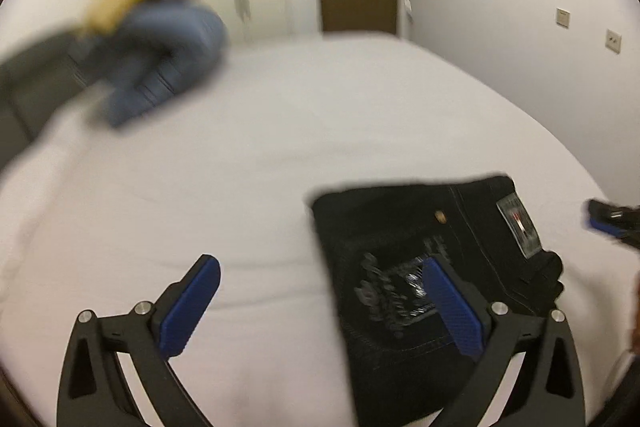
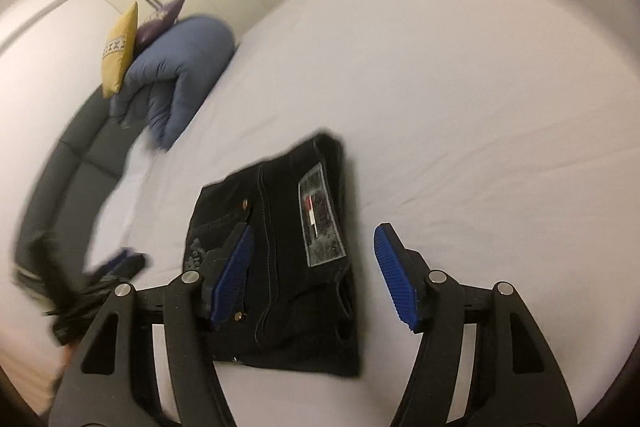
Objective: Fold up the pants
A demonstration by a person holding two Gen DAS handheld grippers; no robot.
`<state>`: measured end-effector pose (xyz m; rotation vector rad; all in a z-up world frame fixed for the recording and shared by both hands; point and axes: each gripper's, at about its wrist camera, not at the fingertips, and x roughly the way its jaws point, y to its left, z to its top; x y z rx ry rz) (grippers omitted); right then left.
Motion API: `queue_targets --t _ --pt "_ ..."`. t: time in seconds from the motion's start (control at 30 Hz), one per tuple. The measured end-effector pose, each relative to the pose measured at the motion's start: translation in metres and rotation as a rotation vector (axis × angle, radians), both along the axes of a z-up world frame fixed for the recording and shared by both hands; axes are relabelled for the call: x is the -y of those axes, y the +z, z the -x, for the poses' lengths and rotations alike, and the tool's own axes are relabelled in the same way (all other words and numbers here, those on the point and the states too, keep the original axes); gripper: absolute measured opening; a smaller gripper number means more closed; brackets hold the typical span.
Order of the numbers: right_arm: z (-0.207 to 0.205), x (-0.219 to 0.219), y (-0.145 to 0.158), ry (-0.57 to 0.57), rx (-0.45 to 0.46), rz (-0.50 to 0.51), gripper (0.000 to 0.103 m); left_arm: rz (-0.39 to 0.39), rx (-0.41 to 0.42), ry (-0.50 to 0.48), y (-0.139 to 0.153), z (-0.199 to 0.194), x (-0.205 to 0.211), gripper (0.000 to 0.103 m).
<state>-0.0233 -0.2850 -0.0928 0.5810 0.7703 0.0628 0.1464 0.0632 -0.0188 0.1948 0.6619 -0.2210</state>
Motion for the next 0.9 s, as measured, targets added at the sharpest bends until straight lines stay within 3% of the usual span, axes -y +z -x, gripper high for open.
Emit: queue_targets --t 0.1,0.17,0.27,0.33,0.4,0.53,0.6,0.8,0.9 --pt "0.048 -0.024 0.052 -0.068 0.139 0.192 0.074 -0.023 0.175 0.079 0.042 0.047 0.0 0.103" --pt "0.081 -0.045 0.087 -0.116 0.253 0.304 0.085 0.012 0.269 0.137 0.076 0.071 -0.006 0.103" --pt "0.137 -0.081 0.135 -0.166 0.461 0.451 0.1 0.101 0.338 0.138 0.11 0.106 -0.025 0.103" --pt "0.164 -0.101 0.16 -0.205 0.533 0.567 0.103 0.133 0.415 0.161 0.127 0.133 -0.036 0.103" --pt "0.185 -0.117 0.18 -0.233 0.57 0.621 0.103 0.152 0.414 0.156 0.147 0.149 -0.049 0.103" --pt "0.213 -0.141 0.209 -0.213 0.577 0.599 0.103 0.173 0.353 0.138 0.16 0.171 -0.035 0.103" --pt "0.221 -0.146 0.219 -0.168 0.538 0.568 0.103 0.181 0.324 0.139 0.162 0.18 -0.031 0.103" --pt "0.231 -0.17 0.22 -0.116 0.322 0.482 0.103 0.113 0.167 0.138 0.134 0.181 -0.013 0.103" --pt "0.227 -0.17 0.21 -0.124 0.2 0.494 0.103 0.13 0.057 0.138 0.114 0.176 -0.01 0.103"
